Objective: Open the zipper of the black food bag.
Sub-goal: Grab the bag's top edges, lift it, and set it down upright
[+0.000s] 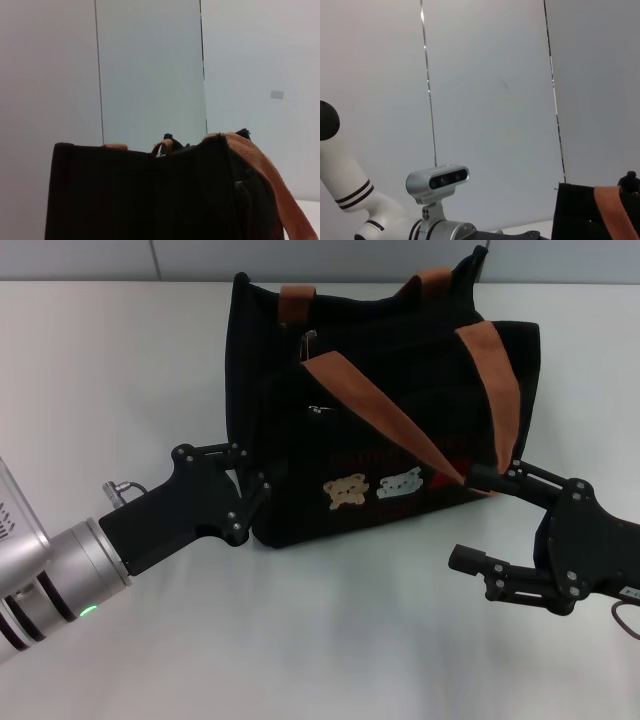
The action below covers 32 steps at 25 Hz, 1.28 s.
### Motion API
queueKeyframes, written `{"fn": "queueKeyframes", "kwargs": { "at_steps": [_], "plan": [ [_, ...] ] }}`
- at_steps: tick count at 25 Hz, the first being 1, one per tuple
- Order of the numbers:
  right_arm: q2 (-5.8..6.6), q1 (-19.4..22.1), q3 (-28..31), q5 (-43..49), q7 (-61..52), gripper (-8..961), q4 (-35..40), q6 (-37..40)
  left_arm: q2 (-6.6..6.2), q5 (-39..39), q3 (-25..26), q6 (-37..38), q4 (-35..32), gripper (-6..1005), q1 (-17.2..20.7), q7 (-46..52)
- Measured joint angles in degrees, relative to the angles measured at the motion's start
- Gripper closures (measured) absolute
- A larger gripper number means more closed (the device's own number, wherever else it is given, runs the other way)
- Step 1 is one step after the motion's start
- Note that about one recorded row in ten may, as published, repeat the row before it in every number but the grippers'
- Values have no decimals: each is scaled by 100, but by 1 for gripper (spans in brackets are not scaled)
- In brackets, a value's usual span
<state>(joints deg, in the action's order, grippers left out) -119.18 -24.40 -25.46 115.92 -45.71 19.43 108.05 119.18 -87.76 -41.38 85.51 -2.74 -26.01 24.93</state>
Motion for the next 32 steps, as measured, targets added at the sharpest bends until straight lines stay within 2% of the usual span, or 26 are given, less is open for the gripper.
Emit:
{"fn": "queueKeyframes", "kwargs": {
  "at_steps": [5, 10, 16, 23, 32],
  "plan": [
    [0, 3, 1, 0, 1, 127, -1, -8, 0, -3, 6, -4, -5, 842, 3, -5],
    [0, -2, -2, 0, 1, 127, -10, -12, -31, -7, 8, -111, -100, 901, 10, 14],
    [0, -15, -3, 0, 0, 127, -11, -29, -72, -55, -40, 190, -871, 900, 226, 570],
    [0, -66, -37, 0, -47, 128, -120, -170, -118, -55, -7, 561, -2225, 901, 566, 1182],
    [-10, -503, -28, 1, -130, 127, -753, -911, -390, -68, 4, 1384, -3307, 905, 543, 1351]
  ]
}}
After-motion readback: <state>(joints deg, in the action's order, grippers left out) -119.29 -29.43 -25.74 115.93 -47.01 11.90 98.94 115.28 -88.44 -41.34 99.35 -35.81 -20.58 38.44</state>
